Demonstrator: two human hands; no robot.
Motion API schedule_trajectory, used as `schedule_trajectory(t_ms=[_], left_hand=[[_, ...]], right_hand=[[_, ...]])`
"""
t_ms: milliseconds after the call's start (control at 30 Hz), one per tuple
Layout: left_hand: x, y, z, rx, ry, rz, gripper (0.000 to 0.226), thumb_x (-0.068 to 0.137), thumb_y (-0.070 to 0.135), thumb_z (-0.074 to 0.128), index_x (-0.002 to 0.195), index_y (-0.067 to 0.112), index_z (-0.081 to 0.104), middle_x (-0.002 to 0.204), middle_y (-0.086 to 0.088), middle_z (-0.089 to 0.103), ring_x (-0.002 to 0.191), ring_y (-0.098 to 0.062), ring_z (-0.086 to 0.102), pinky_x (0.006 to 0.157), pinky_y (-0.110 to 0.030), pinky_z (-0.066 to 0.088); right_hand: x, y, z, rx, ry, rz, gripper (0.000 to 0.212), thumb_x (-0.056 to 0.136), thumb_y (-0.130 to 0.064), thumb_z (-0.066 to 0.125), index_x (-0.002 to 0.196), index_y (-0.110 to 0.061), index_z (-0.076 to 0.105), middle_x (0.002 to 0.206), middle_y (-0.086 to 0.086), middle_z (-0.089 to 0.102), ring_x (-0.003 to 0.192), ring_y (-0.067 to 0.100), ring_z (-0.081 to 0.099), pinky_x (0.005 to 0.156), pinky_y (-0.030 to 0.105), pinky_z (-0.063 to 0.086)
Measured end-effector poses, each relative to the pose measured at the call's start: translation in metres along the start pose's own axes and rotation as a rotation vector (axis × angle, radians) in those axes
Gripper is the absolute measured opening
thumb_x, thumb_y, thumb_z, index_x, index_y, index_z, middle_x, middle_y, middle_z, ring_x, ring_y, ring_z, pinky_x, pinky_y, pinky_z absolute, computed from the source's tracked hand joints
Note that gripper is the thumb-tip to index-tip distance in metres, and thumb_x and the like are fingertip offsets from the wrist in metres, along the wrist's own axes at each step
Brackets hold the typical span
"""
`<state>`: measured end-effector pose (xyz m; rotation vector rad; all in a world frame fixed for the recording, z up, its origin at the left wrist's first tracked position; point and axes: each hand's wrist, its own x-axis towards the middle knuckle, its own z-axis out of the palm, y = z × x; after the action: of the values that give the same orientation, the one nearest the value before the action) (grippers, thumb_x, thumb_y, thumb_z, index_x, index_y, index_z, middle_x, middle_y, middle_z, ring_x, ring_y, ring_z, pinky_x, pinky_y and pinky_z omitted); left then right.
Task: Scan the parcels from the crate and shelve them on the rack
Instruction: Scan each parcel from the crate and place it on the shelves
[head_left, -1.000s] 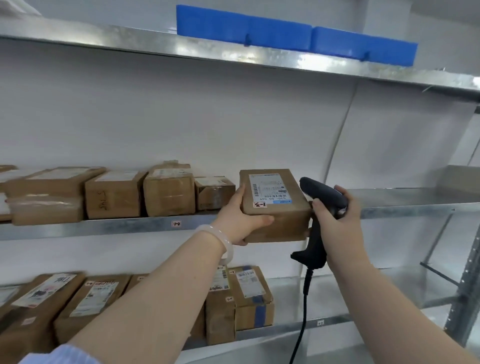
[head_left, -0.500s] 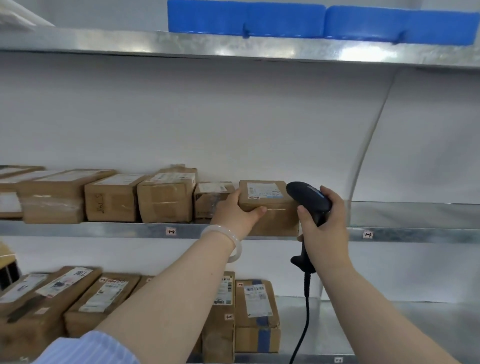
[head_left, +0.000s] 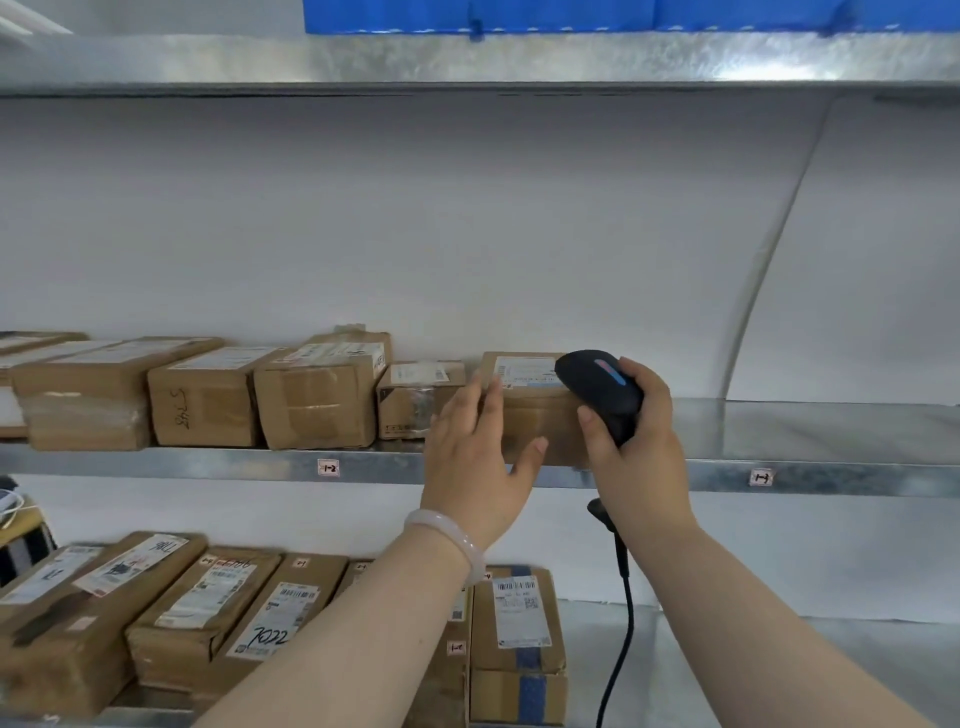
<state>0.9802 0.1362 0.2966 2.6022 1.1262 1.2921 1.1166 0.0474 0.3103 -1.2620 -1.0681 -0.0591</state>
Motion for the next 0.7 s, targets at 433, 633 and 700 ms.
schedule_trajectory(t_ms=[433,633,700], left_hand=[[0.020,-0.018,-0.007,0.204,-0.165,-0.117,0.081,0.091,0.076,0.026,0.153,0.044,-0.014,0.163,0.010,-0.024,0.150,-0.020,-0.022,0.119,-0.054,-0.014],[-0.052,-0.081,-0.047,0.250,-0.081,-0.131,0.077,0.092,0.076,0.023,0.152,0.048,-0.015,0.165,0.010,-0.021,0.151,-0.015,-0.018,0.121,-0.051,-0.007],[-0.082,-0.113,-0.066,0.311,-0.115,-0.214,0.077,0.090,0.078,0.020,0.150,0.050,-0.019,0.165,0.010,-0.021,0.151,-0.016,-0.019,0.120,-0.051,-0.008]], right_hand=[[0.001,0.002,0.018,0.022,0.072,-0.024,0.051,0.097,-0.028,0.059,0.134,-0.050,0.033,0.124,-0.017,0.058,0.101,0.006,0.061,0.079,0.025,0.051],[-0.069,-0.019,0.059,0.164,-0.088,-0.060,0.060,0.095,-0.022,0.064,0.125,-0.063,0.033,0.117,-0.043,0.050,0.102,-0.004,0.059,0.076,0.012,0.050],[-0.099,-0.022,0.088,0.146,-0.206,-0.039,0.062,0.094,-0.022,0.064,0.123,-0.065,0.031,0.111,-0.050,0.047,0.100,-0.010,0.058,0.073,0.005,0.046]])
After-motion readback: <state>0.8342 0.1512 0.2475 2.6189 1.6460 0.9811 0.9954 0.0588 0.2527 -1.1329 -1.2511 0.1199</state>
